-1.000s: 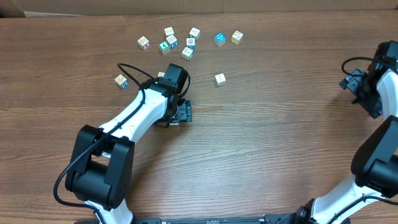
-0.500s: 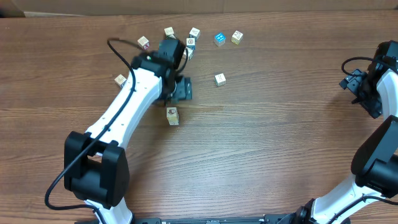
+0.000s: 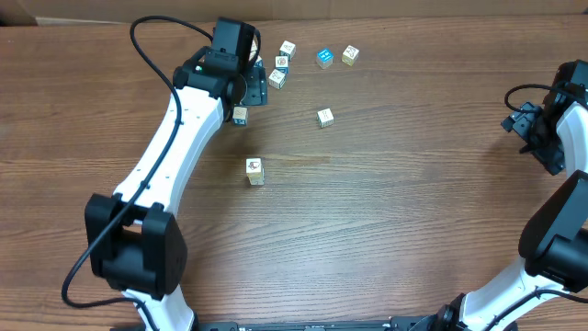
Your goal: Form a tower
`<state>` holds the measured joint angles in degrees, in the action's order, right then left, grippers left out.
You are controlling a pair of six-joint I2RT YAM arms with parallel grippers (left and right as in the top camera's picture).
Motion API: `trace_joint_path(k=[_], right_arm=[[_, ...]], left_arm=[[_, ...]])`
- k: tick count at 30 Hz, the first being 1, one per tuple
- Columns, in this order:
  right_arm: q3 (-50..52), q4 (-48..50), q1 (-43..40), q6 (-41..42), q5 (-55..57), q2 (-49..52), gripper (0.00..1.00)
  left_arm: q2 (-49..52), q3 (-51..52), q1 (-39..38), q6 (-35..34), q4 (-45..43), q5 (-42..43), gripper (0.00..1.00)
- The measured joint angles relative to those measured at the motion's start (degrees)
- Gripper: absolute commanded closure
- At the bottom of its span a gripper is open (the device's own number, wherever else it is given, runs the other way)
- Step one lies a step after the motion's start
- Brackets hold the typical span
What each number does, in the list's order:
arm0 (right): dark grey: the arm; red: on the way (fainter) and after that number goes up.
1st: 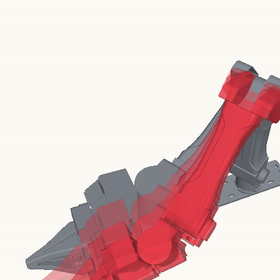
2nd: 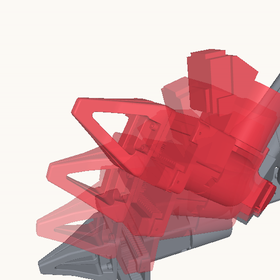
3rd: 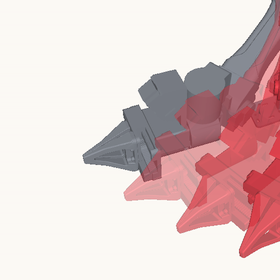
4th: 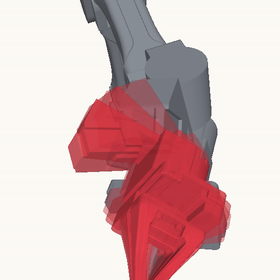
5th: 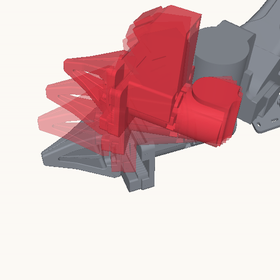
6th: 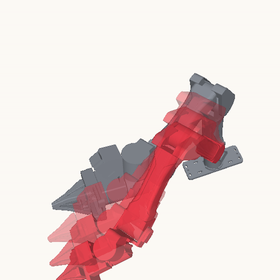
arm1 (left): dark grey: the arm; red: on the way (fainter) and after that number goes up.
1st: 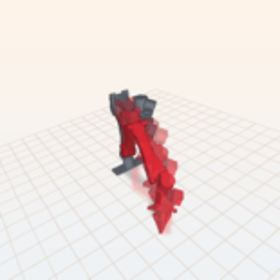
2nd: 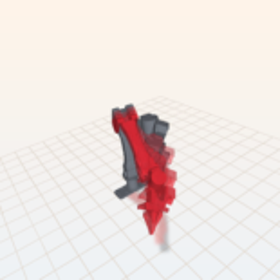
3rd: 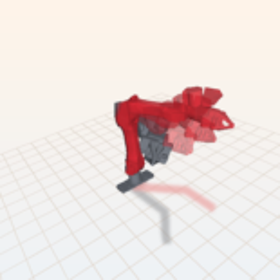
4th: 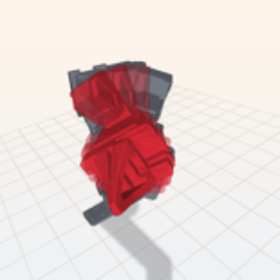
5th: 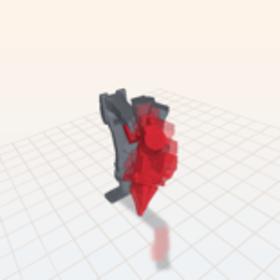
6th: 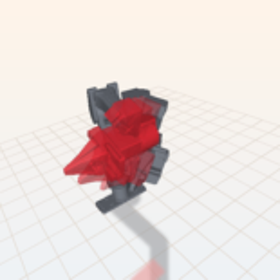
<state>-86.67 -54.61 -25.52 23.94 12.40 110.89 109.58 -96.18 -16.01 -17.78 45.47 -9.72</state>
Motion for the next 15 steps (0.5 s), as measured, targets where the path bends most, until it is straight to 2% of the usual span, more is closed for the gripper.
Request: trace_joint_path(k=[8,15], right_arm=[[0.0,0.0,0.0,0.0,0.0,0.0,0.00],[0.0,0.0,0.0,0.0,0.0,0.0,0.00]], left_arm=[[9.9,0.0,0.9,3.5,-0.2,0.5,0.23],[15.9,0.0,0.9,6.0,-1.6,1.1,0.28]])
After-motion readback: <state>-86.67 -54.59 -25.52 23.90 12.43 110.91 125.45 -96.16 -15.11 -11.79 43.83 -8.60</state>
